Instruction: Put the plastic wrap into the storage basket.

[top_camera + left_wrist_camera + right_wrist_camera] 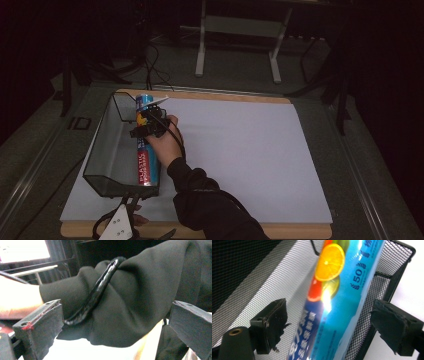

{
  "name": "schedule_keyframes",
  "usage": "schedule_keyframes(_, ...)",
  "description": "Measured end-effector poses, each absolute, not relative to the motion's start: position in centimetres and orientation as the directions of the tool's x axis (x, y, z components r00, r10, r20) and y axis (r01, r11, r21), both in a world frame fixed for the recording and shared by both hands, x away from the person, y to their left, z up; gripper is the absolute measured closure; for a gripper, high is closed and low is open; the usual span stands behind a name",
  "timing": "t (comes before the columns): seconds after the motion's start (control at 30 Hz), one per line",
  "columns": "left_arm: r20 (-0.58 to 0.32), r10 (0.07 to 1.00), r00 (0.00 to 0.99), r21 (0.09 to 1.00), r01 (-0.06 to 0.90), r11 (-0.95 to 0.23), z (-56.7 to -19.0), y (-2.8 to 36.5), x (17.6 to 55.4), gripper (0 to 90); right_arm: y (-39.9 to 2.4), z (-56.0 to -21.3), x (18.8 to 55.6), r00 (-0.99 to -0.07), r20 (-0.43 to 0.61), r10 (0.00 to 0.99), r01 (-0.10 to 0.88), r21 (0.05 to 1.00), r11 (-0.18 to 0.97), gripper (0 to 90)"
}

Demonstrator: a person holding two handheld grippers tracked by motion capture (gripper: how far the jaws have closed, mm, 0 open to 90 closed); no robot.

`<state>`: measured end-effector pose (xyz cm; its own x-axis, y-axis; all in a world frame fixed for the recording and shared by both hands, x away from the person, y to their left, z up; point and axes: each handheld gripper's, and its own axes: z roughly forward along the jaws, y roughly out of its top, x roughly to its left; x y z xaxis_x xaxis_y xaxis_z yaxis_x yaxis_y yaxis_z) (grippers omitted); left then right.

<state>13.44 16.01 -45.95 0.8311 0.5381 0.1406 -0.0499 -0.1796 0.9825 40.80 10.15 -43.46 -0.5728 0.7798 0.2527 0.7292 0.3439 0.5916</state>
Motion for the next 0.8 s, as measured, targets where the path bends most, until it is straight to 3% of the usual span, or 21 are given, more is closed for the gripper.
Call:
schedule_keyframes(0.43, 0.139, 0.538, 0.832, 0.982, -0.046, -0.182, -46.0, 15.9, 13.4, 0.6, 7.4, -40.9, 39.4, -0.706, 0.182, 0.684, 0.596, 0.674, 0.436, 12.2)
schedule_keyframes(0.8, 0.140, 0.540, 0.830, 0.981, -0.042, -0.189, -46.1, 15.8, 13.5, 0.6, 3.4, -40.7, 38.4, -0.741, 0.165, 0.651, 0.549, 0.707, 0.445, 12.1)
